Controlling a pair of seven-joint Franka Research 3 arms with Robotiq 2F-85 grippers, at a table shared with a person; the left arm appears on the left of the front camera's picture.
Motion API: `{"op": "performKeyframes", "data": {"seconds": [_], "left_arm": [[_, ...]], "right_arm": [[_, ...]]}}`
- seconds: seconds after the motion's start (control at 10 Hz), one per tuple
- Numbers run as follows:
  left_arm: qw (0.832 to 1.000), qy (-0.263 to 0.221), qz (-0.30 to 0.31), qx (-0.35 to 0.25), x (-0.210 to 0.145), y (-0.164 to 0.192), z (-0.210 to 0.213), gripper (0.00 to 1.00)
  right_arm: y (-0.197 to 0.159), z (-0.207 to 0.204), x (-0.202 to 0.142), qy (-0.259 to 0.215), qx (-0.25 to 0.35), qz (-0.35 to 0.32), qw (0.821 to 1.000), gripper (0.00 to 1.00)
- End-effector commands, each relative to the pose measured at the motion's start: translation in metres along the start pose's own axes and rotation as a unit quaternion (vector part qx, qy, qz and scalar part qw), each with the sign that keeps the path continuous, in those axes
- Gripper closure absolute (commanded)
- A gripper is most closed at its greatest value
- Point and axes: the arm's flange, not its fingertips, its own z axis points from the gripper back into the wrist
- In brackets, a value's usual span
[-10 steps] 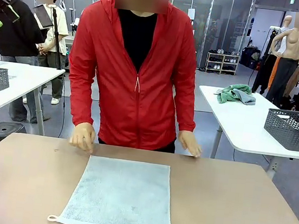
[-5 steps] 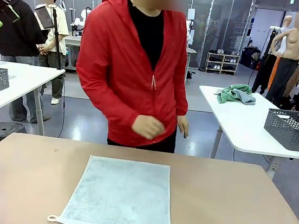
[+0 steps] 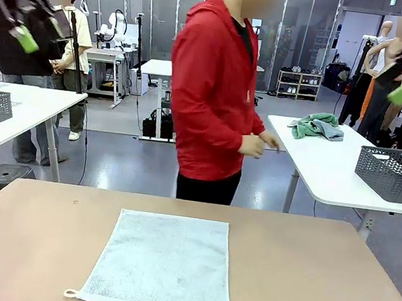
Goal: Fold the towels and place them in the basket.
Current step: When a person lays out a Towel with hook on the table, fold it in half twice.
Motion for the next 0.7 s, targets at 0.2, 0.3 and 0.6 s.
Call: {"op": "performKeyframes", "data": {"seconds": [0.2,0.3,0.6], "left_arm": [[0.99,0.138,-0.015,-0.033,0.058,-0.038,-0.11,0.0],[0.984,0.17,-0.007,-0.044,0.063,-0.043,-0.134,0.0],[0.975,0.217,0.033,-0.045,0.048,-0.064,-0.191,0.0]], "right_arm": [[0.072,-0.108,0.041,0.101,-0.068,-0.039,0.992,0.0],[0.078,-0.138,0.048,0.132,-0.079,-0.03,0.988,0.0],[0.094,-0.234,0.059,0.234,-0.088,-0.023,0.968,0.0]]}}
